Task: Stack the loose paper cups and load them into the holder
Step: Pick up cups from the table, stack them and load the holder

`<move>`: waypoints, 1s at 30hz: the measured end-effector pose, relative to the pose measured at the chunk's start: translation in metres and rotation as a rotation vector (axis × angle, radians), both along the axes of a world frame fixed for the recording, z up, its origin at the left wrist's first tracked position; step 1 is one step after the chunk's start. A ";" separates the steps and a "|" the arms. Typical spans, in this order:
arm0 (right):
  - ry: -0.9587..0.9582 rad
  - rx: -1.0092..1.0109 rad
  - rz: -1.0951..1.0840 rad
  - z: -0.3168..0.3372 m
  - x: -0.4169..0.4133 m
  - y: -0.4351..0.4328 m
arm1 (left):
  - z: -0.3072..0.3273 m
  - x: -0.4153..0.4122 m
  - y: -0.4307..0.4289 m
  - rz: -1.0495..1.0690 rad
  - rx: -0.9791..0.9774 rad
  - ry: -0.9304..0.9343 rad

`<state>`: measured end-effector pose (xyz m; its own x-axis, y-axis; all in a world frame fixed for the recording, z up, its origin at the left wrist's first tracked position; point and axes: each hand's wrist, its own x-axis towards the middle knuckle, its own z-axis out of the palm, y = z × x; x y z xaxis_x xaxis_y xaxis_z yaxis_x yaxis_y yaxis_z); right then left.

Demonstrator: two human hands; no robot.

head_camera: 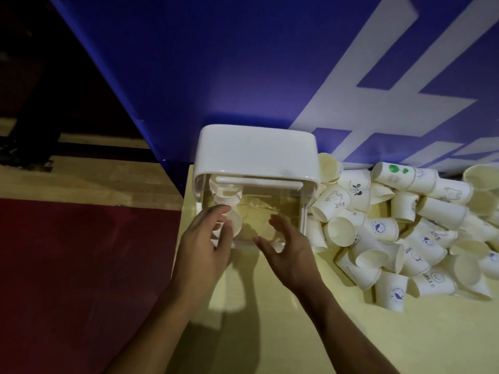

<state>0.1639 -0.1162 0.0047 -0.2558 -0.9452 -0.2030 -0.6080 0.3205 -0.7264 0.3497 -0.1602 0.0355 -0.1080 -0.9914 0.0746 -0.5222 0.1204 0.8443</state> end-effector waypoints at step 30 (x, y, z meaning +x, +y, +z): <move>0.437 -0.028 -0.082 0.019 -0.434 -0.002 | 0.018 -0.299 -0.111 -0.520 -0.101 -0.985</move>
